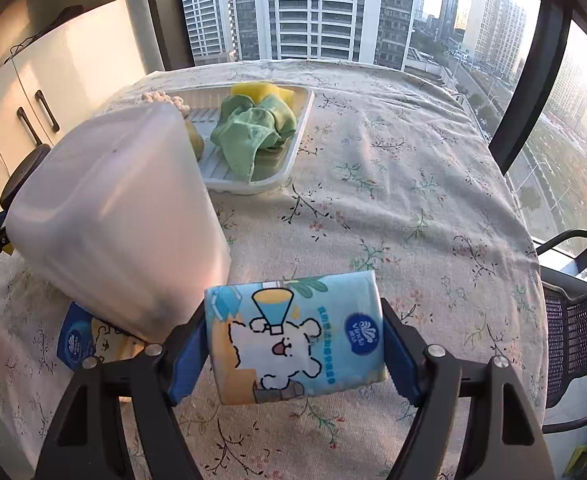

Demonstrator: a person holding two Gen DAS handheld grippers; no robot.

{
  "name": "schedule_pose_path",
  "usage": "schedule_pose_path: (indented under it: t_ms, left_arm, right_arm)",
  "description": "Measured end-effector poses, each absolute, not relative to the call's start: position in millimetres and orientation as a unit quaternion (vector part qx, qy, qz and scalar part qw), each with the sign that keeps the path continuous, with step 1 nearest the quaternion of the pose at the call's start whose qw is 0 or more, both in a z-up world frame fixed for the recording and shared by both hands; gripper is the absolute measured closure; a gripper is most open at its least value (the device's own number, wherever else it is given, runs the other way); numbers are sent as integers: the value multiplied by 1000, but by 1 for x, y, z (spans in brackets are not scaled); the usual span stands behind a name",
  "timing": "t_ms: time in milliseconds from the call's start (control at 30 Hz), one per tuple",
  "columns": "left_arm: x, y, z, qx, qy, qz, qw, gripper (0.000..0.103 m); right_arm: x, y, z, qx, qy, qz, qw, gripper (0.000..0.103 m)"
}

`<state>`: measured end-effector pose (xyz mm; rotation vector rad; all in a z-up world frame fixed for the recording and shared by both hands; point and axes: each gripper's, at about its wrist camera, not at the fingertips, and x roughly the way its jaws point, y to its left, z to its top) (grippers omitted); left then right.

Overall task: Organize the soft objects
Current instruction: 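Carry the yellow sponge and bear-print tissue pack into the tray and release both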

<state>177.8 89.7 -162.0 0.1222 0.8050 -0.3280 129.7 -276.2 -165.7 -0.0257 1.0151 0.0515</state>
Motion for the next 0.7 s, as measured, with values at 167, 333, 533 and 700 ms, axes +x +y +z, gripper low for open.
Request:
schedule_pose_path:
  t_ms: [167, 333, 533, 700]
  left_arm:
    - [217, 88, -163, 64, 389, -142, 908, 46]
    - [257, 73, -158, 64, 390, -151, 906, 46]
    - [293, 46, -153, 74, 401, -181, 895, 46]
    - [314, 19, -153, 85, 434, -222, 869, 46]
  right_arm:
    - [161, -287, -158, 11, 481, 32, 876, 25]
    - [201, -296, -150, 25, 480, 30, 876, 25]
    - [248, -296, -137, 52, 480, 47, 875, 25]
    - [290, -277, -123, 69, 477, 89, 871, 25]
